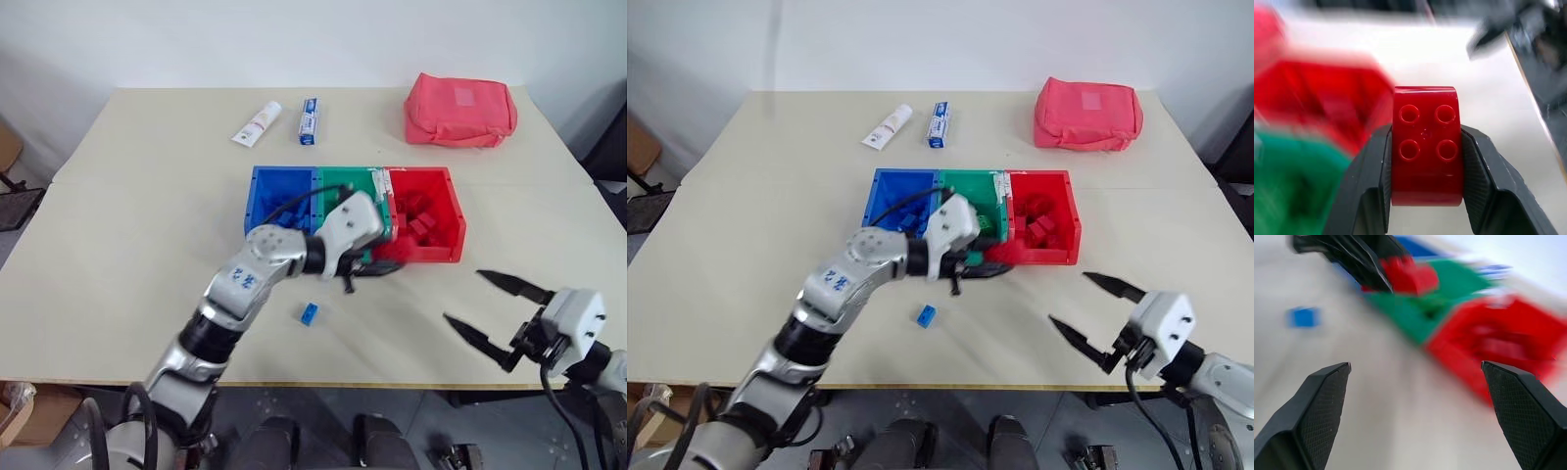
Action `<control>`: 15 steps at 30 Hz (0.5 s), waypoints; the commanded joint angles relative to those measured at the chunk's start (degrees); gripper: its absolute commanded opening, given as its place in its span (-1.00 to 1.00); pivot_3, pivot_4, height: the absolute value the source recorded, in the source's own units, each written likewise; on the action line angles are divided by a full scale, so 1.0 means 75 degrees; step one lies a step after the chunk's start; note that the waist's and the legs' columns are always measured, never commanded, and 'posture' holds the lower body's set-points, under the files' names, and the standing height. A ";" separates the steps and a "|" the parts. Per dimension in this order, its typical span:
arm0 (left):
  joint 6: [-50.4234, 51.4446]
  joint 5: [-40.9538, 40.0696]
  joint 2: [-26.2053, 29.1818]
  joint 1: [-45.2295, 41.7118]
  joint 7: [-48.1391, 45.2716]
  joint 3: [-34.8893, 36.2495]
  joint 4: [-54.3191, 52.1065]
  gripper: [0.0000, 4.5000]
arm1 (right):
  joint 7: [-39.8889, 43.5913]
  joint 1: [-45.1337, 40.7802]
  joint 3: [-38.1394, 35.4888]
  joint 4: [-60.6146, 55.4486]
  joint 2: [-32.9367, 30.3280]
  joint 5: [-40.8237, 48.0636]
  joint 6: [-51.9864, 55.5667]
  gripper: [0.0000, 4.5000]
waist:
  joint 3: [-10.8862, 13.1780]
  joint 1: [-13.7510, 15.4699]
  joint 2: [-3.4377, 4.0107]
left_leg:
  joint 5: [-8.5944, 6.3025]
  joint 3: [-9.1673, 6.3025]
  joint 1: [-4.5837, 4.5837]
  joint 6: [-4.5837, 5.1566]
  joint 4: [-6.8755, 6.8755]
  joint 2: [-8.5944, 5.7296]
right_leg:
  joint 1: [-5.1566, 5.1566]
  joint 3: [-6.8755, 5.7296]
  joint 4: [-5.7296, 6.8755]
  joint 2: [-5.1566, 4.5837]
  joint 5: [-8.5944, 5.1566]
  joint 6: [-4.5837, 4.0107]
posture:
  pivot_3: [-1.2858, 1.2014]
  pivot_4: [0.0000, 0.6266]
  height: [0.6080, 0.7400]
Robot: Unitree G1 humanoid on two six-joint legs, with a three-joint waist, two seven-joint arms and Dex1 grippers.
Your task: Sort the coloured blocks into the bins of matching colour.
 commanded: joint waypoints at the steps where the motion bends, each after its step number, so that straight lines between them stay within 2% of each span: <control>1: -0.1657 0.0797 -0.0770 -0.1316 0.0895 0.0088 0.2456 -0.34 | -0.0953 0.0079 -0.0559 -0.0276 0.0246 0.0099 0.0414 1.00 | 0.0002 0.0010 -0.0003 | 0.0000 0.0000 0.0000 0.0000 0.0001 0.0000 | 0.0001 0.0001 -0.0001 0.0002 0.0002 0.0003 | 0.03 -0.52 1.00; 4: -0.2886 0.1165 -0.1320 -0.2414 0.1408 0.0285 0.5095 -0.34 | -0.1205 0.0113 -0.0482 -0.0441 0.0263 -0.0028 0.0592 1.00 | 0.0008 0.0020 -0.0014 | 0.0000 0.0010 -0.0003 0.0005 0.0005 -0.0008 | 0.0003 0.0007 -0.0008 0.0006 0.0006 0.0011 | 0.03 -0.52 1.00; 8: -0.3979 0.1291 -0.1722 -0.3283 0.1356 0.0593 0.7209 -0.34 | -0.1442 0.0168 -0.0294 -0.0743 0.0382 -0.0020 0.0665 1.00 | 0.0012 -0.0076 -0.0020 | -0.0004 0.0034 -0.0004 0.0012 -0.0030 -0.0003 | -0.0026 0.0023 -0.0010 0.0008 0.0005 0.0012 | 0.03 -0.52 1.00; 11: -0.4298 0.1260 -0.1848 -0.3513 0.1049 0.0807 0.7829 0.11 | -0.1592 0.0250 -0.0193 -0.0982 0.0457 -0.0046 0.0735 1.00 | 0.0012 -0.0079 -0.0021 | -0.0003 0.0036 -0.0015 0.0011 -0.0033 0.0000 | -0.0043 0.0024 -0.0004 0.0010 0.0005 0.0012 | 0.03 -0.52 1.00; 15: -0.4675 0.1223 -0.1705 -0.3330 0.0611 0.1002 0.7523 0.63 | -0.1637 0.0260 -0.0104 -0.1089 0.0508 -0.0025 0.0690 1.00 | 0.0013 -0.0065 -0.0021 | -0.0004 0.0037 -0.0016 0.0012 -0.0009 -0.0003 | -0.0035 0.0025 0.0004 0.0009 0.0006 0.0014 | 0.03 -0.52 1.00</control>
